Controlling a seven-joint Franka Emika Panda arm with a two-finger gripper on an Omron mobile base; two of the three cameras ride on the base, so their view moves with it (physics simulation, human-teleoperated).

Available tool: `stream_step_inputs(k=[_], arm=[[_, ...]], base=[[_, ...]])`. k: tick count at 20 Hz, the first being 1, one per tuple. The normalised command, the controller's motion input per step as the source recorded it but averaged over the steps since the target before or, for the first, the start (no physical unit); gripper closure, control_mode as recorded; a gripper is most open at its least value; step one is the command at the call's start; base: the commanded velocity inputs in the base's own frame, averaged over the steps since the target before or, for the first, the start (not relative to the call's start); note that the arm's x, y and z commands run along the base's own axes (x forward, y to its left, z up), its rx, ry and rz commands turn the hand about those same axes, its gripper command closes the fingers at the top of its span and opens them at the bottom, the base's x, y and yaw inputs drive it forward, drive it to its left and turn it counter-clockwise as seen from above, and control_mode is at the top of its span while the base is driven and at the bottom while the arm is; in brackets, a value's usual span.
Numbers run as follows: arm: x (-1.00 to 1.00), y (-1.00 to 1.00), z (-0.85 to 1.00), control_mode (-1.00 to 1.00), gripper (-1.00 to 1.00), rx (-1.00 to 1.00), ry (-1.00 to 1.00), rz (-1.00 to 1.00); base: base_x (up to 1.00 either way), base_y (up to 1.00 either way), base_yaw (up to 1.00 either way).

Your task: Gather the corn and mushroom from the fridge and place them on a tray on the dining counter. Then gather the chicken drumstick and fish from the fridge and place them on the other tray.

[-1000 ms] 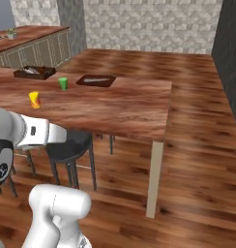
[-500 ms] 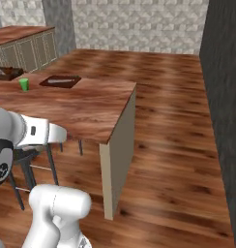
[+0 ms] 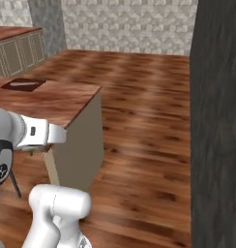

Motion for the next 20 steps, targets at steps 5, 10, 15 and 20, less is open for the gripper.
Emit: stream_step_inputs(k=[5,10,15,20], arm=[[0.00,0.00,0.00,1.00,1.00,0.00,0.00,0.00],[0.00,0.00,0.00,1.00,1.00,0.00,0.00,0.00],[0.00,0.00,0.00,1.00,1.00,0.00,0.00,0.00],[0.00,0.00,0.00,1.00,1.00,0.00,0.00,0.00]], base=[[1.00,-0.75,0.10],[1.00,-0.57,0.14],[1.00,-0.39,0.19],[1.00,-0.29,0.24]])
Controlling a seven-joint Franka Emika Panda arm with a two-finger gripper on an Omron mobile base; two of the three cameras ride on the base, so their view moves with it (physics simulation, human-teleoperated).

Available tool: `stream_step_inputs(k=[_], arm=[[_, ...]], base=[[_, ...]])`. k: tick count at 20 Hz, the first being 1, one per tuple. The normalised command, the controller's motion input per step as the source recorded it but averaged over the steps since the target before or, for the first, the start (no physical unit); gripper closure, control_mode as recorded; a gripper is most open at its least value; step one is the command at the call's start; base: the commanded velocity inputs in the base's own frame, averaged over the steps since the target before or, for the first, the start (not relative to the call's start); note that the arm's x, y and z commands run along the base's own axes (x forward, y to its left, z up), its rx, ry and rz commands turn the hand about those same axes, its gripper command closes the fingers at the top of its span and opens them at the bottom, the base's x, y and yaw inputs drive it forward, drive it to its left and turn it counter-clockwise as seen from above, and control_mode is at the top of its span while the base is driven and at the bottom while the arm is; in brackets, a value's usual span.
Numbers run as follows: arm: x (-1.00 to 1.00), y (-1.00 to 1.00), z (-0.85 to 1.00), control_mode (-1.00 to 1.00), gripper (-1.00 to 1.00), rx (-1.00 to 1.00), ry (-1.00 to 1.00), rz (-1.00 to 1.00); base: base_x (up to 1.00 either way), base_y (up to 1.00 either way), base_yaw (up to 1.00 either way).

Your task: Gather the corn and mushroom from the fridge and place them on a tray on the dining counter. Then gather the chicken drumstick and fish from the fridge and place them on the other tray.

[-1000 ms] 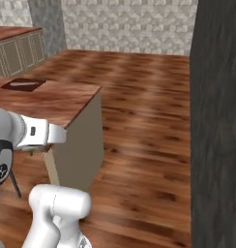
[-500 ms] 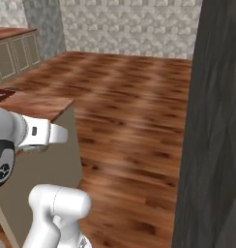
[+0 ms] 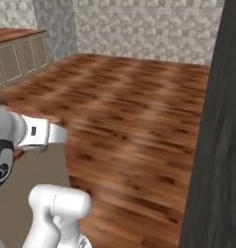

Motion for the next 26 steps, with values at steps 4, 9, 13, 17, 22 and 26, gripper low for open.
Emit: stream_step_inputs(k=[4,9,13,17,22,26], arm=[[0.00,0.00,0.00,1.00,1.00,0.00,0.00,0.00],[0.00,0.00,0.00,1.00,1.00,0.00,0.00,0.00],[0.00,0.00,0.00,1.00,1.00,0.00,0.00,0.00],[0.00,0.00,0.00,1.00,1.00,0.00,0.00,0.00],[0.00,0.00,0.00,1.00,1.00,0.00,0.00,0.00],[0.00,0.00,0.00,1.00,1.00,0.00,0.00,0.00]], base=[[1.00,-0.34,0.29],[1.00,-0.37,0.34],[0.99,-0.37,0.41],[0.86,-0.35,0.48],[0.63,-0.31,0.54],[0.55,-0.25,0.57]])
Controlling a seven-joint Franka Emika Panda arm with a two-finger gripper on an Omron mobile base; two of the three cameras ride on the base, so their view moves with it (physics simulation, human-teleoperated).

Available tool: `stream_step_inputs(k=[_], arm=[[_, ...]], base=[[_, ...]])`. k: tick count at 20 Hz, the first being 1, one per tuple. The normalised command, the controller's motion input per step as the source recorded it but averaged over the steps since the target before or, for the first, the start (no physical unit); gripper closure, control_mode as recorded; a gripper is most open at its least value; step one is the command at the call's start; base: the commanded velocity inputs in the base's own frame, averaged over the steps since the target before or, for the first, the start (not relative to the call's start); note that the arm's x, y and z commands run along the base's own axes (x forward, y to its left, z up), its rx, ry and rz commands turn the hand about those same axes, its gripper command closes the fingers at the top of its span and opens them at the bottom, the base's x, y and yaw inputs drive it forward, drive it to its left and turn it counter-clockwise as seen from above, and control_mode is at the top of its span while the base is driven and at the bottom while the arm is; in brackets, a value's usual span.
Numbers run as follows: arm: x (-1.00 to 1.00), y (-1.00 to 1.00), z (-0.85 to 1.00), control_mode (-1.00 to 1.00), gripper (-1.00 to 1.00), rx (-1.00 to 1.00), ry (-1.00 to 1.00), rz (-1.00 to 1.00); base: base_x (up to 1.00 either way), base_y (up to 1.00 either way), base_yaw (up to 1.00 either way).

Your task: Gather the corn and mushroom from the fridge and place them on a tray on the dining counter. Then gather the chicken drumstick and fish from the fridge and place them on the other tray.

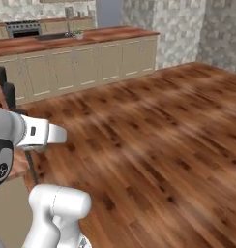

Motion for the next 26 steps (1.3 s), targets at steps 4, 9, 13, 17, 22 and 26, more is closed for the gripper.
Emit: stream_step_inputs(k=[4,9,13,17,22,26], arm=[[0.00,0.00,0.00,1.00,1.00,0.00,0.00,0.00],[0.00,0.00,0.00,1.00,1.00,0.00,0.00,0.00],[0.00,0.00,0.00,1.00,1.00,0.00,0.00,0.00],[0.00,0.00,0.00,1.00,1.00,0.00,0.00,0.00],[0.00,0.00,0.00,1.00,1.00,0.00,0.00,0.00],[0.00,0.00,0.00,1.00,1.00,0.00,0.00,0.00]], base=[[0.54,-0.24,0.57],[0.61,-0.26,0.57],[0.67,-0.27,0.57],[0.64,-0.30,0.56],[0.55,-0.41,0.56],[0.42,-0.53,0.55]])
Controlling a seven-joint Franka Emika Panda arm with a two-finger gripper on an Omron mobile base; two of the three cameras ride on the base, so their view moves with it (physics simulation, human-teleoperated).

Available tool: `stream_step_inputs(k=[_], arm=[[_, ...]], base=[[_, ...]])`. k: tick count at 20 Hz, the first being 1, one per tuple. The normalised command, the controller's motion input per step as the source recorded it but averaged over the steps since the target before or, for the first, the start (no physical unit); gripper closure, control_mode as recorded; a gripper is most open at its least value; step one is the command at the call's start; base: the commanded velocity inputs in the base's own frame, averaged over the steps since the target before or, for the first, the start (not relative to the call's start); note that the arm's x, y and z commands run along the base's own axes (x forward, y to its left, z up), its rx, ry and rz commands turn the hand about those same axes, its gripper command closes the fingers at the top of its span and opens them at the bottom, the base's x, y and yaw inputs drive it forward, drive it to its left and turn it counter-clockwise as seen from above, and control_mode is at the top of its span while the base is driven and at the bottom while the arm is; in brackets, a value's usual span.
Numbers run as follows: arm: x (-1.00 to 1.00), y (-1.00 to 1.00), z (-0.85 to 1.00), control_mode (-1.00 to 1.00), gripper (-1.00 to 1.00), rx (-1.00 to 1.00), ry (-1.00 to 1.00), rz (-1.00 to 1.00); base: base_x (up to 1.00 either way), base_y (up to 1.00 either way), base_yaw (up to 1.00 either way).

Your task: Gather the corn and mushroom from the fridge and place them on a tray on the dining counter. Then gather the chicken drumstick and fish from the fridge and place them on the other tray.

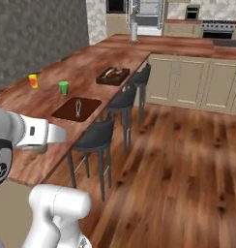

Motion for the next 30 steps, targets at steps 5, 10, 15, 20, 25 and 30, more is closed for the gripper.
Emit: stream_step_inputs(k=[5,10,15,20,25,30], arm=[[0.00,0.00,0.00,1.00,1.00,0.00,0.00,0.00],[0.00,0.00,0.00,1.00,1.00,0.00,0.00,0.00],[0.00,0.00,0.00,1.00,1.00,0.00,0.00,0.00],[0.00,0.00,0.00,1.00,1.00,0.00,0.00,0.00],[0.10,-0.06,-0.10,-1.00,1.00,0.01,0.04,0.06],[0.59,-0.11,-0.50,-1.00,1.00,0.02,0.23,0.27]], base=[[0.56,-0.58,0.51],[0.61,-0.50,0.42],[0.57,-0.40,0.35],[0.50,-0.48,0.32],[0.35,-0.38,0.23],[0.00,0.00,0.00]])
